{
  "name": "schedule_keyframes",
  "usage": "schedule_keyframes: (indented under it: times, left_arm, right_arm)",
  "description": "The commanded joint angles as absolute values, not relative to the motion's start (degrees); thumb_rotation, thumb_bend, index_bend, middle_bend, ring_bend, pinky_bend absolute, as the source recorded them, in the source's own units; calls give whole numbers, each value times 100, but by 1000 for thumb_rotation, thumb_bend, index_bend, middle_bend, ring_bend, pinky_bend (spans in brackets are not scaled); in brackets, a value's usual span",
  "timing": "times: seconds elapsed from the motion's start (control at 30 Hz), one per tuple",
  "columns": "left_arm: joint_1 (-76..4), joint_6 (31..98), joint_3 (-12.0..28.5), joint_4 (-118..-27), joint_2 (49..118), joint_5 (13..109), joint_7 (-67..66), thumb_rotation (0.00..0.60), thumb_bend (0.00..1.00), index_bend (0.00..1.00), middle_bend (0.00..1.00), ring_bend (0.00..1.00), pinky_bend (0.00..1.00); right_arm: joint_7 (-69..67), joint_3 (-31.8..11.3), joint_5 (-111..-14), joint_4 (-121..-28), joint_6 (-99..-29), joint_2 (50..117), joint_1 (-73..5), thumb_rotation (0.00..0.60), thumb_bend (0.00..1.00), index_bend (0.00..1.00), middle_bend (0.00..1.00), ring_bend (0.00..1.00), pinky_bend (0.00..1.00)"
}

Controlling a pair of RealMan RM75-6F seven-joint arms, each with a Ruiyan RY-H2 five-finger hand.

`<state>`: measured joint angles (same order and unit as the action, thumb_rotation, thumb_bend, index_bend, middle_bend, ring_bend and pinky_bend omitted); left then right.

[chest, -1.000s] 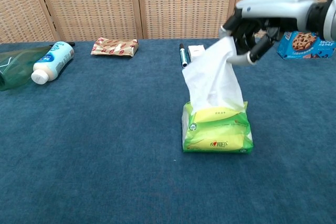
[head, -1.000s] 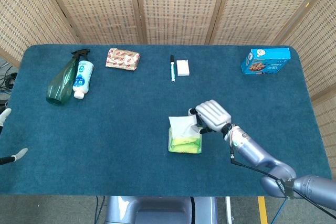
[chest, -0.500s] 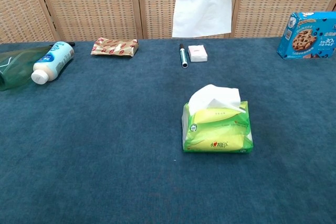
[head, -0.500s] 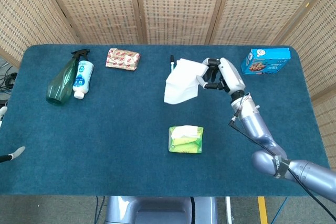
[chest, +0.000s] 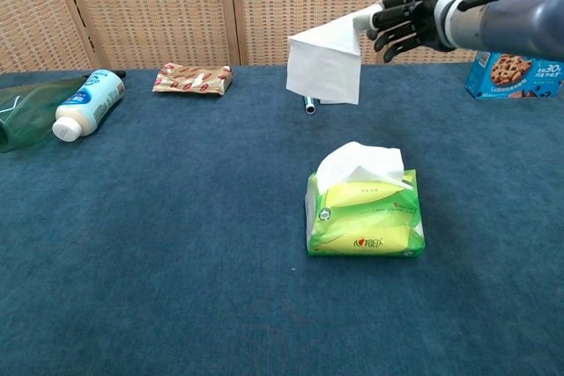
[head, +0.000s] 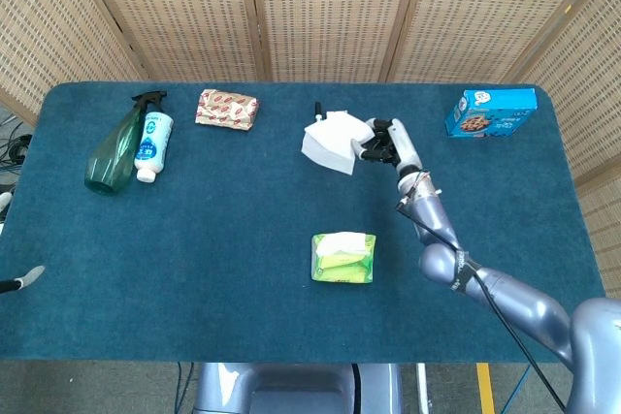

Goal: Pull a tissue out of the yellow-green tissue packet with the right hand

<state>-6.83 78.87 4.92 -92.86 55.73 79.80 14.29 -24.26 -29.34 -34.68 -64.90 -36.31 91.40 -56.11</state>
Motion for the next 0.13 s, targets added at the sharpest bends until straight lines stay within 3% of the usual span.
schedule_keyframes:
  times: [0.03,0.13]
  left_arm:
    - [-716,7820,510,-9282,5574,7920,1418,600,0,0,0,0,0]
    - [-730,7782,515,-9270,5575,7891,1410,600,0,0,0,0,0]
  right_arm:
    - [-2550,-2985,-3526,-6144,-3407,9438,-5764,600,723,697,713,634,633]
    - [-2621,-3061,-3605,-5972,-3315,9539,-5792,600,723,697,713,634,632]
